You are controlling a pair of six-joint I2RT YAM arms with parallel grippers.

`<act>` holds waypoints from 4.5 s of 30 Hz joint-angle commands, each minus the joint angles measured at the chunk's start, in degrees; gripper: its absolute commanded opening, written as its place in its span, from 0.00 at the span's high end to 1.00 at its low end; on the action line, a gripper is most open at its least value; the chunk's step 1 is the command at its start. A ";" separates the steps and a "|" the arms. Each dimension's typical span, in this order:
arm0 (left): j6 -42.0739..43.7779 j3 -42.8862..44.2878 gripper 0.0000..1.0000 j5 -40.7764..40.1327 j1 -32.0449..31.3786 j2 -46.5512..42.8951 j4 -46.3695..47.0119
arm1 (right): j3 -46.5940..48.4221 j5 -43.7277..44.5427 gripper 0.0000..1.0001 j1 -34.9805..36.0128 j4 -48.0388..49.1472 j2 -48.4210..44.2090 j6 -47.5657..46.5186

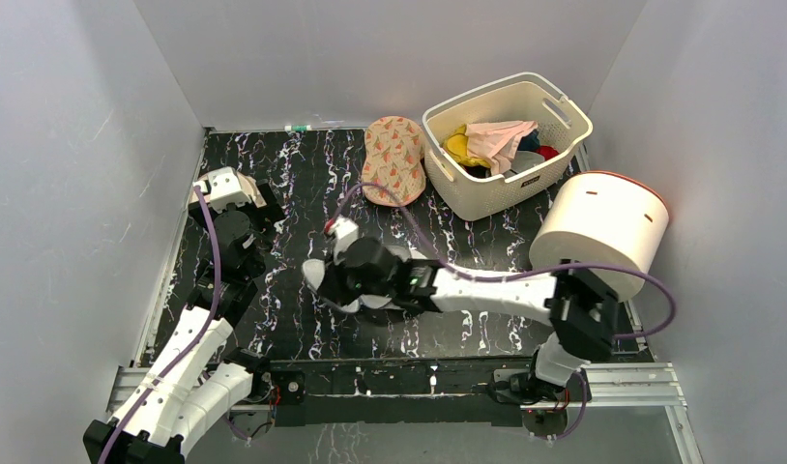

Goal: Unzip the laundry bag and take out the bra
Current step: Close the laundry bag at the center of the board, then move the laundry bag to the center of the board, then reset both arms

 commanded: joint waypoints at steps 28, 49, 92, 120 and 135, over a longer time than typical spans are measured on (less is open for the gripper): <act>-0.60 0.35 0.02 1.08 0.00 0.68 0.77 | -43.92 1.69 1.00 -28.16 17.64 -23.12 23.19; -0.98 0.81 0.02 3.24 0.01 1.85 -0.02 | -19.77 -2.72 0.18 -28.34 -12.87 -29.12 -0.61; 1.84 3.66 0.02 16.89 -0.13 4.97 -1.29 | 1.81 -10.60 0.09 -6.65 23.96 14.94 22.80; 1.39 12.37 0.02 25.71 -0.14 9.63 -7.05 | -2.88 30.55 0.02 -34.48 -13.08 -40.83 -16.89; 0.21 30.06 0.02 27.28 -0.12 -0.10 -22.07 | -0.07 27.82 0.02 -34.45 -15.00 -56.46 -20.15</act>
